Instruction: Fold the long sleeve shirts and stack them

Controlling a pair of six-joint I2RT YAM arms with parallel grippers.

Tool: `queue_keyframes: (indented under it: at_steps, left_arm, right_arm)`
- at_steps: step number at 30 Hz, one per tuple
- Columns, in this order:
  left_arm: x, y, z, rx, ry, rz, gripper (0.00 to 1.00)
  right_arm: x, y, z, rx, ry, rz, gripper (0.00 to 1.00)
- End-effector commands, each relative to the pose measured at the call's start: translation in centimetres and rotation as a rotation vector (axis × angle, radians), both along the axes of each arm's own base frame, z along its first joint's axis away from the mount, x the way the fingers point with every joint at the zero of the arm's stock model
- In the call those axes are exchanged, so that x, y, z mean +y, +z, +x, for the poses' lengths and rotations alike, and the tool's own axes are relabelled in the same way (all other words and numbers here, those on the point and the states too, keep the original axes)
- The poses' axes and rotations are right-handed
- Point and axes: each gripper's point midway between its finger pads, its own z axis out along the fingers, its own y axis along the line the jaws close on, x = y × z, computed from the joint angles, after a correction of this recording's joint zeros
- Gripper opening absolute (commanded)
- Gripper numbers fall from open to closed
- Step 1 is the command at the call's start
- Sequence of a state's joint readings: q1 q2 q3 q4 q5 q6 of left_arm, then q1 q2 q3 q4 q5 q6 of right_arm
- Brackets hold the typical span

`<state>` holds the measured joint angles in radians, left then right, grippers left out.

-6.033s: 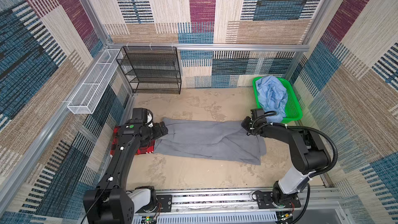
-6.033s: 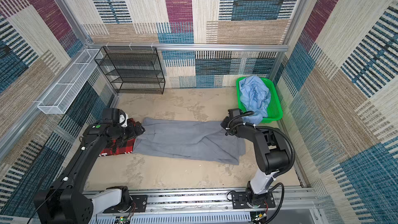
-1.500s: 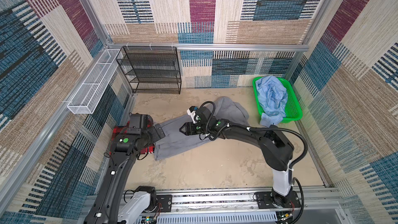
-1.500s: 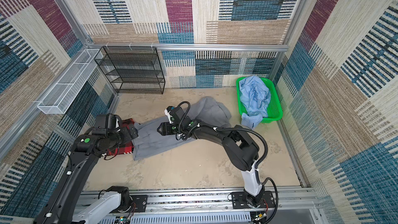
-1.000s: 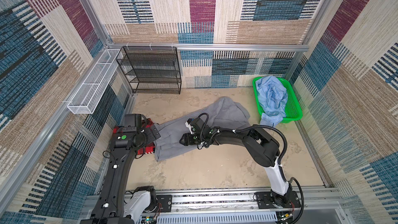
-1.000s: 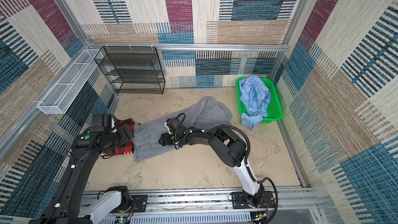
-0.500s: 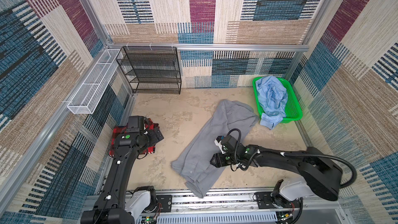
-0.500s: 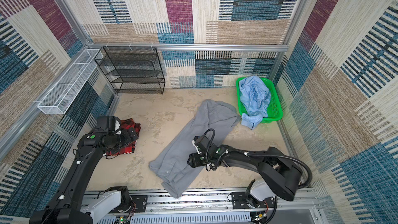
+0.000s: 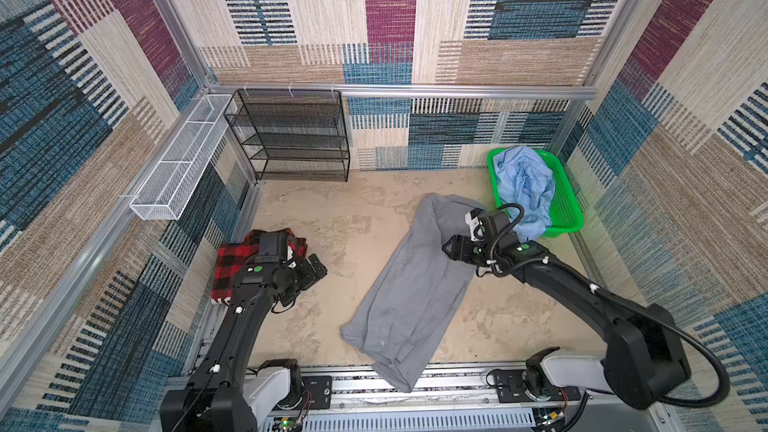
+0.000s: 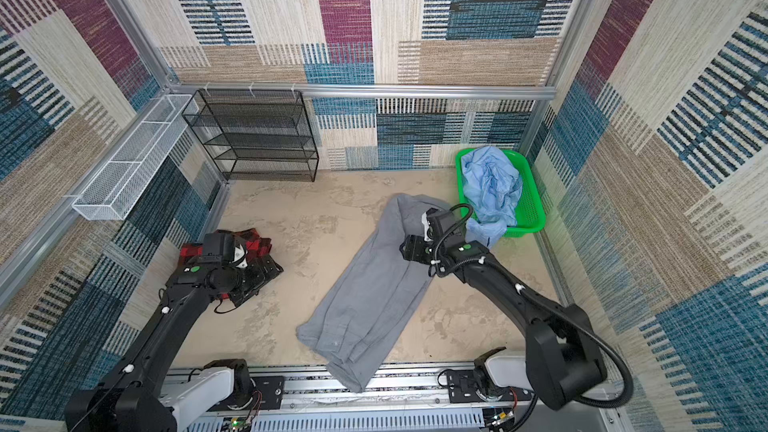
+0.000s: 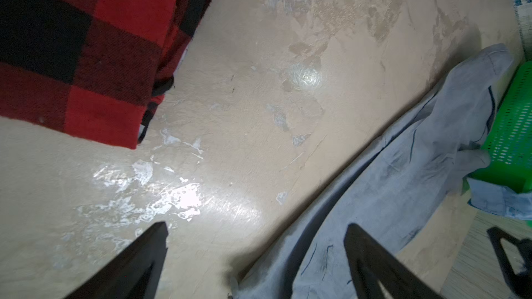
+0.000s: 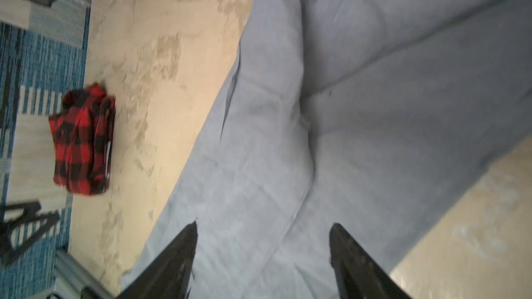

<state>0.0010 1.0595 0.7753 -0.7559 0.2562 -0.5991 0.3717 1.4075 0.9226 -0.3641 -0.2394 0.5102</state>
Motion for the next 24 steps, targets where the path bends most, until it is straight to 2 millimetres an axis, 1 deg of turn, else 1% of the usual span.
queue_keyframes:
  at_steps: [1,3,5,9,10,12,15,18,19,20,21,22,23,24]
  left_arm:
    - [-0.9,-0.2,-0.3,-0.001,-0.012,-0.008,0.99]
    - [-1.5,-0.7,-0.7,0.008,-0.027,0.011,0.99]
    - [-2.0,-1.3,-1.1,0.018,-0.034,0.017,0.99]
    - [-2.3,-2.4,-2.1,0.034,-0.021,0.008,0.99]
    - [-2.3,-2.5,-2.3,0.033,-0.012,0.006,0.99]
    - [-2.2,-2.7,-2.9,0.026,0.000,0.003,0.99]
    - [-2.0,-2.5,-3.7,0.010,0.022,-0.003,0.99]
    - [-1.9,-2.5,-4.5,0.002,0.048,-0.020,0.99]
    - [-1.9,-2.4,-4.7,0.000,0.059,-0.025,0.99]
    - [-1.8,-2.5,-5.0,0.000,0.066,-0.027,0.99]
    - [-1.8,-2.4,-5.2,-0.002,0.074,-0.031,0.99]
    - [-1.7,-2.4,-5.4,-0.003,0.081,-0.032,0.99]
    - [-1.7,-2.3,-5.6,-0.005,0.087,-0.031,0.99]
    - [-1.6,-2.2,-5.7,-0.008,0.090,-0.030,0.99]
  right_arm:
    - [1.2,-0.5,4.1,-0.037,0.037,0.015,0.73]
    - [1.5,-2.4,6.2,-0.005,0.030,0.007,0.72]
    - [2.0,-4.0,7.7,0.014,0.021,-0.001,0.71]
    - [3.4,-6.6,10.5,0.021,0.039,0.021,0.70]
    - [4.2,-7.3,11.0,0.028,0.064,0.037,0.70]
    - [5.6,-8.1,11.9,0.045,0.101,0.063,0.68]
    - [8.5,-8.3,12.8,0.004,0.184,0.063,0.68]
    - [13.5,-8.2,12.4,-0.028,0.344,0.053,0.68]
    - [15.6,-8.0,11.9,-0.040,0.415,0.060,0.68]
    - [17.8,-7.7,11.1,-0.052,0.485,0.077,0.68]
    - [19.5,-7.4,10.2,-0.060,0.546,0.092,0.68]
    - [21.3,-7.0,8.9,-0.070,0.621,0.119,0.67]
    - [22.9,-6.7,7.4,-0.076,0.689,0.142,0.67]
    - [24.1,-6.3,6.2,-0.086,0.742,0.155,0.67]
